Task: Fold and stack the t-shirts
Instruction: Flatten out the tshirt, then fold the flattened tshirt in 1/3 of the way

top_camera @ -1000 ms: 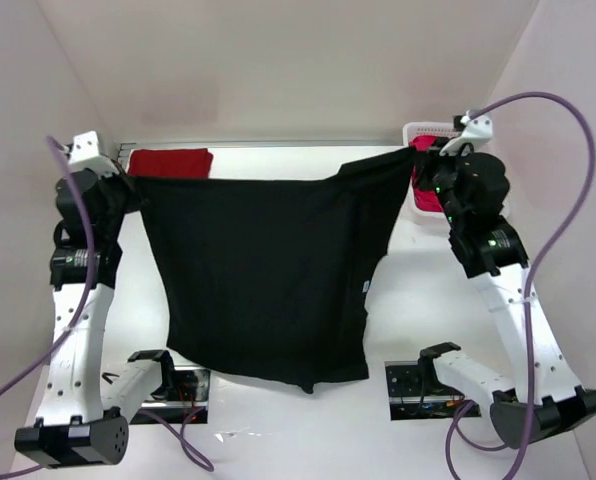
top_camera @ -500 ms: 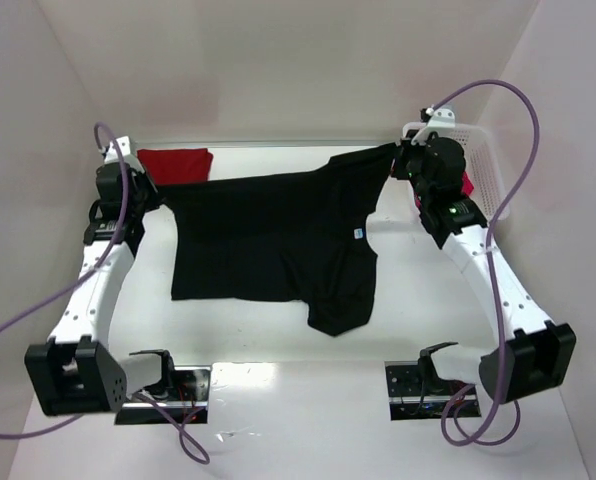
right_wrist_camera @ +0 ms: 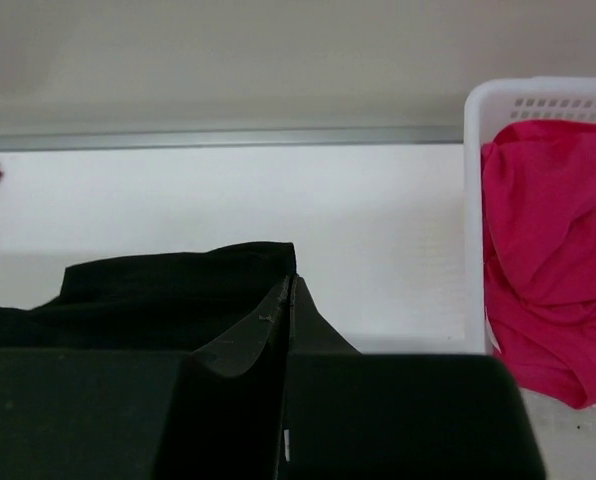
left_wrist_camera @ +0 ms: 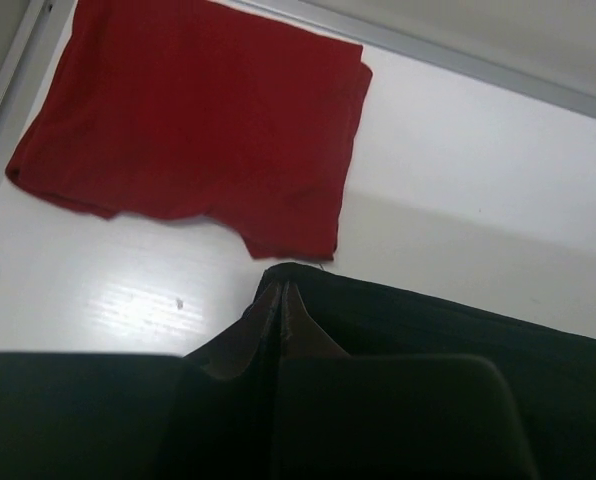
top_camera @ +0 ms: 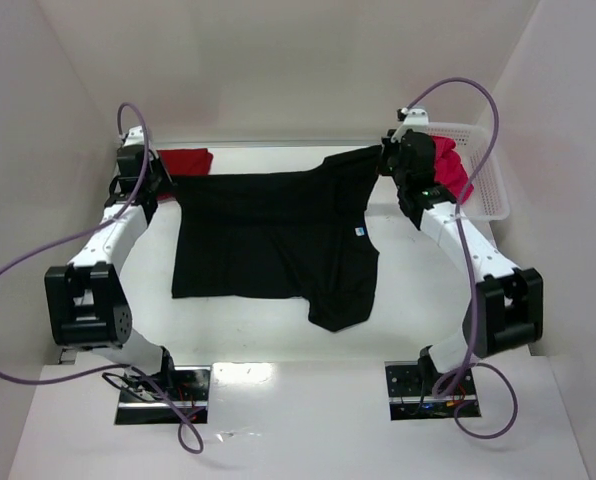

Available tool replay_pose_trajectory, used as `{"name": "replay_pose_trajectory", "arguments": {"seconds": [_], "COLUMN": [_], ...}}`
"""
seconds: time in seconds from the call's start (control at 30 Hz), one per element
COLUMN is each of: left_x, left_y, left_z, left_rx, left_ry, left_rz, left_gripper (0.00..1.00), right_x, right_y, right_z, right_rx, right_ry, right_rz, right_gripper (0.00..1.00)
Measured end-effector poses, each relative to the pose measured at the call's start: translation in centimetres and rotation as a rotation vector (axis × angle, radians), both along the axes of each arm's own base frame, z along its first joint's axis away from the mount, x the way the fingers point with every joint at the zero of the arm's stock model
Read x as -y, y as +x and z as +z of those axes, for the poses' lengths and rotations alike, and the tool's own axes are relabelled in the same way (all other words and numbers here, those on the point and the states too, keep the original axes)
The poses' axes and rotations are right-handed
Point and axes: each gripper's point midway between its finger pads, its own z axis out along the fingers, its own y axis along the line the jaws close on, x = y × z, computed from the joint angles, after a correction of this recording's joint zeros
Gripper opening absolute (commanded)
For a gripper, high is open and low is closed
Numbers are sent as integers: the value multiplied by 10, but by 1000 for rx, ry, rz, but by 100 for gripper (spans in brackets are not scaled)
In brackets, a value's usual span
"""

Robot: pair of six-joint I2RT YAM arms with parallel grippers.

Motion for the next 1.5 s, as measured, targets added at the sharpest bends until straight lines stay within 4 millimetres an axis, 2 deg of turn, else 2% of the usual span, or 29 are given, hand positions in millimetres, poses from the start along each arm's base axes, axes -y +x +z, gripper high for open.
{"name": "replay_pose_trajectory", "arguments": {"seconds": [0.13,0.27,0.4,0.6,0.73,0.83,1.07,1.17,1.3,1.37,1.5], "left_x": [-2,-5,-8,-23,-28,-27,-26,-25,-22,-21,-23], "left_y": [32,61,81,105,111,111,107,97,74,62,44], "left_z": [-2,-2,2,9,-5,-18,-29,-41,-55,-57,-59], "left_rx": [13,30,51,89,71,43,22,-7,-50,-62,-79], "left_ry": [-3,-4,0,17,13,7,4,0,-10,-12,-16], "left_rz": [-9,-17,-22,-19,-22,-27,-27,-28,-27,-24,-14], "left_gripper": [0,0,0,0,0,0,0,0,0,0,0], "right_x": [-4,-7,-8,-9,-12,-16,-27,-35,-48,-51,-52], "right_y": [25,53,78,109,118,120,115,104,80,66,45], "right_z": [-30,-49,-52,-42,-49,-60,-81,-105,-133,-141,-144], "right_rx": [-56,-80,-67,-16,-9,-28,-49,-99,-169,-193,-210], "right_ry": [-28,-50,-50,-40,-35,-34,-6,-1,-1,-2,-5], "right_rz": [-5,-12,-20,-12,5,22,78,106,151,170,196], "right_gripper": [0,0,0,0,0,0,0,0,0,0,0]}}
